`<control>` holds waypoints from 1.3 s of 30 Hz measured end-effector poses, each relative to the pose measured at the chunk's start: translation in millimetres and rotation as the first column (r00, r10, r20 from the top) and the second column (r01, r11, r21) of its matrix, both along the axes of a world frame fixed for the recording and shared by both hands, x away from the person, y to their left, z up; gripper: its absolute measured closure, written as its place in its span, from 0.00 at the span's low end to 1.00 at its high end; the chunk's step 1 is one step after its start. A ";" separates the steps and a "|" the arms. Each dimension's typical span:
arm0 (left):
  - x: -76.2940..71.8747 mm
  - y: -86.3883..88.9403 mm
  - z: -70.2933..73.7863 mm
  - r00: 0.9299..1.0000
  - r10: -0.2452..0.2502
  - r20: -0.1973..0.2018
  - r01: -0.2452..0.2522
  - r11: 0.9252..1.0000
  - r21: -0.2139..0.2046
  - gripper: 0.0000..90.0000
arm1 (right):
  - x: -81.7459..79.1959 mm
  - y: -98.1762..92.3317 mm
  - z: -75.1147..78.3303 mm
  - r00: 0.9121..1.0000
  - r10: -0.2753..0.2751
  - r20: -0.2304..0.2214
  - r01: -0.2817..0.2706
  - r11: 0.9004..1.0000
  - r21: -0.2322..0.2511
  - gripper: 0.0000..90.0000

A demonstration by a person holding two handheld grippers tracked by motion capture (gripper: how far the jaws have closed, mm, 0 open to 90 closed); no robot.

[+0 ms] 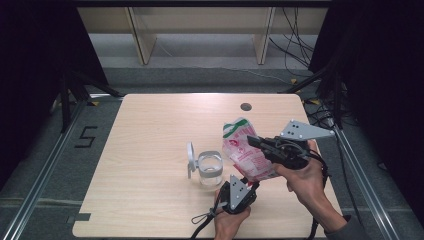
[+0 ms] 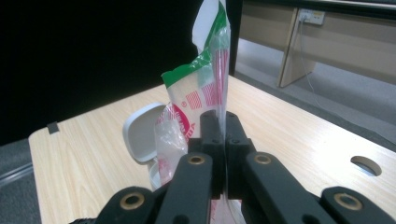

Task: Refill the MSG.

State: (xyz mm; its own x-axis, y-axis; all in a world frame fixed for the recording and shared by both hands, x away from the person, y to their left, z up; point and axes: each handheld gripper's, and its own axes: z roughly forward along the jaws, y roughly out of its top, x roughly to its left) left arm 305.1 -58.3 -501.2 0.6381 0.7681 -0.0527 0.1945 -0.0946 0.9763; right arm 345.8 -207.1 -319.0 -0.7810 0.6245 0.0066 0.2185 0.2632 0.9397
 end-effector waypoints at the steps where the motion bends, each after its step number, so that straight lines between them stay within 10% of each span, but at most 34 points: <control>1: 0.8 -0.6 -0.2 1.000 0.003 -0.012 -0.003 1.000 -0.010 0.77 | 1.7 2.6 -0.5 1.000 -0.005 -0.001 0.005 1.000 0.007 1.00; 11: 12.1 -8.5 2.1 1.000 0.022 -0.016 -0.024 0.993 -0.112 0.78 | 15.8 19.1 8.1 1.000 0.014 -0.008 -0.015 0.998 -0.056 1.00; 39: 16.7 -7.4 -1.5 0.999 0.021 -0.037 -0.027 0.985 -0.169 0.79 | 33.4 65.5 -2.3 0.999 0.026 -0.025 -0.030 0.989 -0.147 1.00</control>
State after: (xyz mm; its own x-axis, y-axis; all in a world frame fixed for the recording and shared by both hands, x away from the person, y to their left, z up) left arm 321.9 -65.7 -502.7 0.6150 0.7612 -0.2059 0.2293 0.0772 0.9703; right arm 379.3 -141.7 -321.3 -0.7988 0.5981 -0.0653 0.2306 0.4045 0.8850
